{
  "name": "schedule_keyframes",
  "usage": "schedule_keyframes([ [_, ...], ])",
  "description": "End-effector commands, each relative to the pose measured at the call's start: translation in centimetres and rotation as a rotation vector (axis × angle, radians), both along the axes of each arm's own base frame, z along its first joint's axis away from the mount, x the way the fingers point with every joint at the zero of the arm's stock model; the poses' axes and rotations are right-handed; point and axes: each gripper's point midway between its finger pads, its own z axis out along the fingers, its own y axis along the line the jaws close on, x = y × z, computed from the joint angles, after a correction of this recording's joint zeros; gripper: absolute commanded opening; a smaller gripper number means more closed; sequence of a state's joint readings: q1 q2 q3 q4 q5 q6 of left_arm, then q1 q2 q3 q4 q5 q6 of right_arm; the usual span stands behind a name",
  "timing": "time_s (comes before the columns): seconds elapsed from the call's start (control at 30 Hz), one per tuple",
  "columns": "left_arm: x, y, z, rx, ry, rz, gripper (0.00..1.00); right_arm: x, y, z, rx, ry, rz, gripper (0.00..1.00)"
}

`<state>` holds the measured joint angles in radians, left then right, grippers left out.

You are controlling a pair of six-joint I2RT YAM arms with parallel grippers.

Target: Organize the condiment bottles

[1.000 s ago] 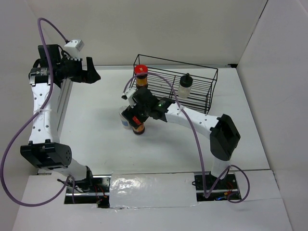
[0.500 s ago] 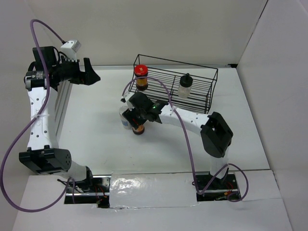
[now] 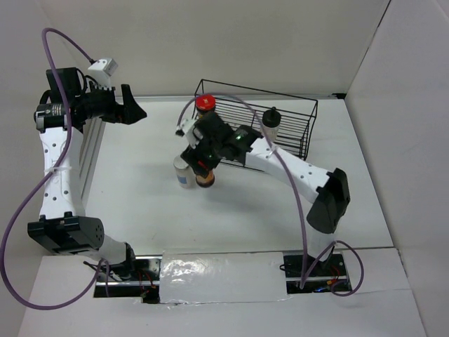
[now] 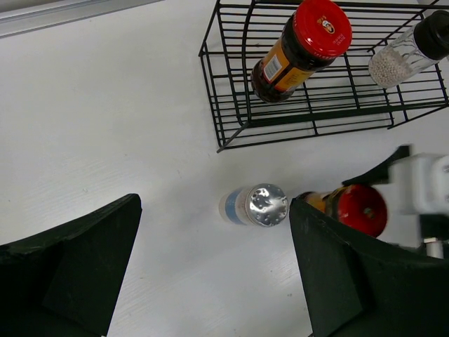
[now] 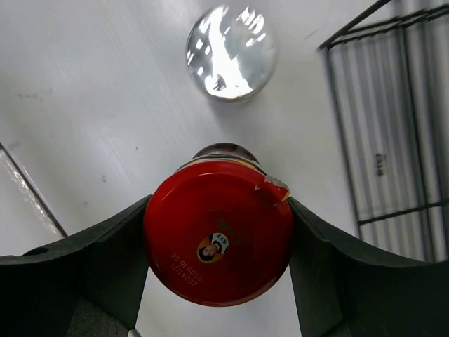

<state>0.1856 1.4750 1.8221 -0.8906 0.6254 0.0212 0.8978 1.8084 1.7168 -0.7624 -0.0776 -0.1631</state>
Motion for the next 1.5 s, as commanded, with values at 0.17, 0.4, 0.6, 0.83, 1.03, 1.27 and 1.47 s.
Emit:
schedule_keyframes([
  [0.17, 0.2, -0.3, 1.7, -0.025, -0.044, -0.021, 0.99, 5.6, -6.6, 20.4, 0.321, -0.412, -0.218, 0.0],
  [0.4, 0.1, -0.4, 1.8, -0.028, -0.051, -0.029, 0.98, 12.4, -10.6, 23.2, 0.353, -0.546, -0.503, 0.0],
  [0.6, -0.1, -0.5, 1.5, -0.034, -0.041, -0.033, 0.98, 16.0, -10.4, 21.8, 0.359, -0.542, -0.518, 0.0],
  [0.83, -0.3, -0.8, 1.0, -0.049, -0.026, -0.048, 0.98, 19.2, -10.2, 18.5, 0.318, -0.52, -0.55, 0.0],
  [1.03, -0.3, -0.8, 0.9, -0.053, -0.025, -0.052, 0.98, 20.7, -10.0, 15.7, 0.312, -0.466, -0.547, 0.0],
  [1.27, -0.3, -0.7, 0.8, -0.047, -0.024, -0.045, 0.98, 21.2, -10.5, 13.2, 0.317, -0.399, -0.559, 0.0],
  [1.47, -0.2, -0.8, 0.8, -0.05, -0.023, -0.051, 0.98, 21.2, -10.6, 12.6, 0.311, -0.38, -0.54, 0.34],
])
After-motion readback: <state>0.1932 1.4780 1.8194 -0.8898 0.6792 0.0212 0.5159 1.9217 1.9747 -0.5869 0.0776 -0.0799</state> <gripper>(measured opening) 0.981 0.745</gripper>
